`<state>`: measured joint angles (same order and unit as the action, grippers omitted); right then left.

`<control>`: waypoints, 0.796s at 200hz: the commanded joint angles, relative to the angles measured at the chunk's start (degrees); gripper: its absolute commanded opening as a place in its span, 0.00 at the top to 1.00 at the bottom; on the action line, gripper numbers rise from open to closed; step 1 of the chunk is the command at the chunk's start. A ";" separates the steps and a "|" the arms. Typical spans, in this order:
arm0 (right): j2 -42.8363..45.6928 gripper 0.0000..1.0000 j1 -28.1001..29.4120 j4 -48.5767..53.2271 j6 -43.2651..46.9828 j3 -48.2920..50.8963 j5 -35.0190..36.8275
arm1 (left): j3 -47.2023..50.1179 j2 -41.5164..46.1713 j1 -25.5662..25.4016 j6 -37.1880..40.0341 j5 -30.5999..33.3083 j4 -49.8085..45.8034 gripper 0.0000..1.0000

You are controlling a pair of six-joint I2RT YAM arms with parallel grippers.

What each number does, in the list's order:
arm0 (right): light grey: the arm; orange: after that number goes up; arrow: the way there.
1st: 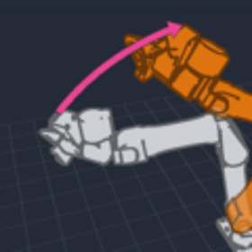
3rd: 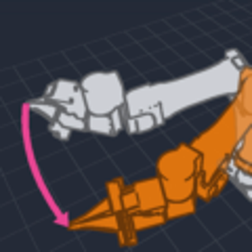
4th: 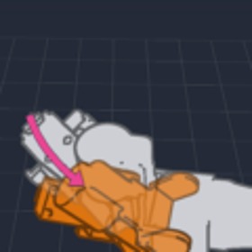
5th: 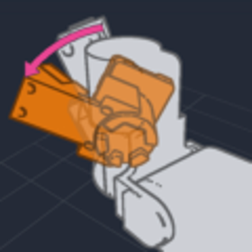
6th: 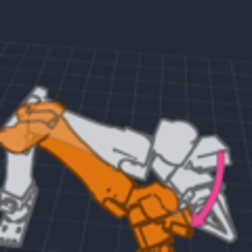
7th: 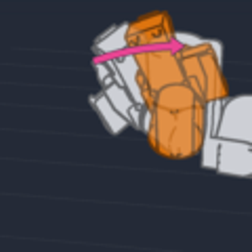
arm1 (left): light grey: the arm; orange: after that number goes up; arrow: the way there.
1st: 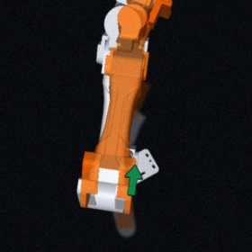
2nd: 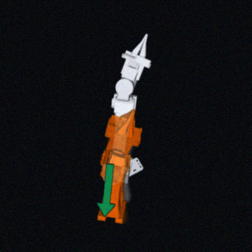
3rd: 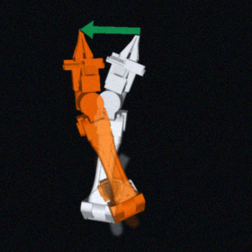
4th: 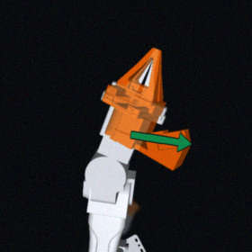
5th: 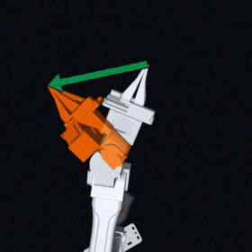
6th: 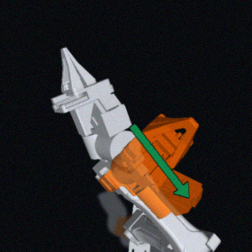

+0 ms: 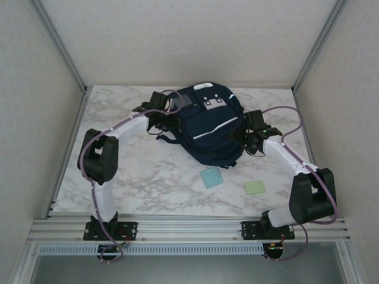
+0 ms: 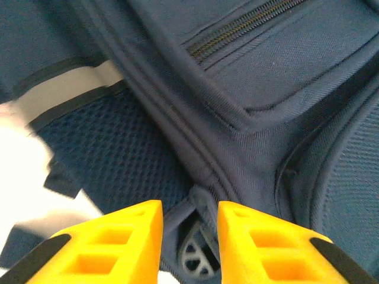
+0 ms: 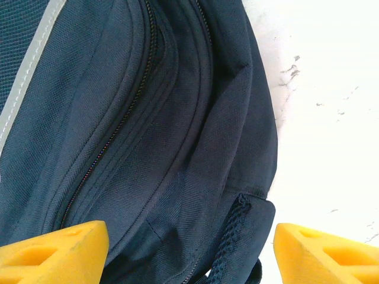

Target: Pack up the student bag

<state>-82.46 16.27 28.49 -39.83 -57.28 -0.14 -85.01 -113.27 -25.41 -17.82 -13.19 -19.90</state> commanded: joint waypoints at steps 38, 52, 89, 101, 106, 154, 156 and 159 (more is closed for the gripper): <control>0.10 0.26 -0.03 -2.20 0.75 1.37 -0.07 | -6.16 -7.93 -0.25 4.64 -7.92 0.41 0.68; 0.44 0.26 -0.02 -2.36 0.85 1.72 -0.10 | -4.14 -6.25 -0.65 4.32 -9.09 -0.05 0.69; -0.09 0.26 -0.10 -3.07 0.90 1.57 -0.31 | 2.62 1.88 -2.85 3.48 -11.15 -1.52 0.75; -0.54 0.26 -0.10 -3.35 0.89 1.39 -0.82 | 3.68 3.45 -3.73 3.45 -11.26 -3.12 0.77; -0.64 0.26 -0.09 -3.45 0.78 1.39 -0.91 | 4.15 3.96 -4.00 3.27 -11.69 -3.72 0.77; -0.54 0.26 -0.05 -3.39 0.91 1.73 -0.90 | 6.70 9.14 -4.60 2.72 -9.41 -8.14 0.72; -0.56 0.26 -0.09 -3.41 0.97 1.73 -0.84 | 6.70 9.32 -4.66 2.84 -8.79 -8.14 0.71; -0.52 0.25 -0.05 -3.37 0.96 1.73 -0.90 | 6.70 9.63 -4.67 3.03 -7.73 -8.14 0.69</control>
<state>-82.65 16.27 25.47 -39.59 -56.10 -1.08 -79.40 -107.79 -30.57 -15.07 -23.53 -24.69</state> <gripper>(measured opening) 0.743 0.266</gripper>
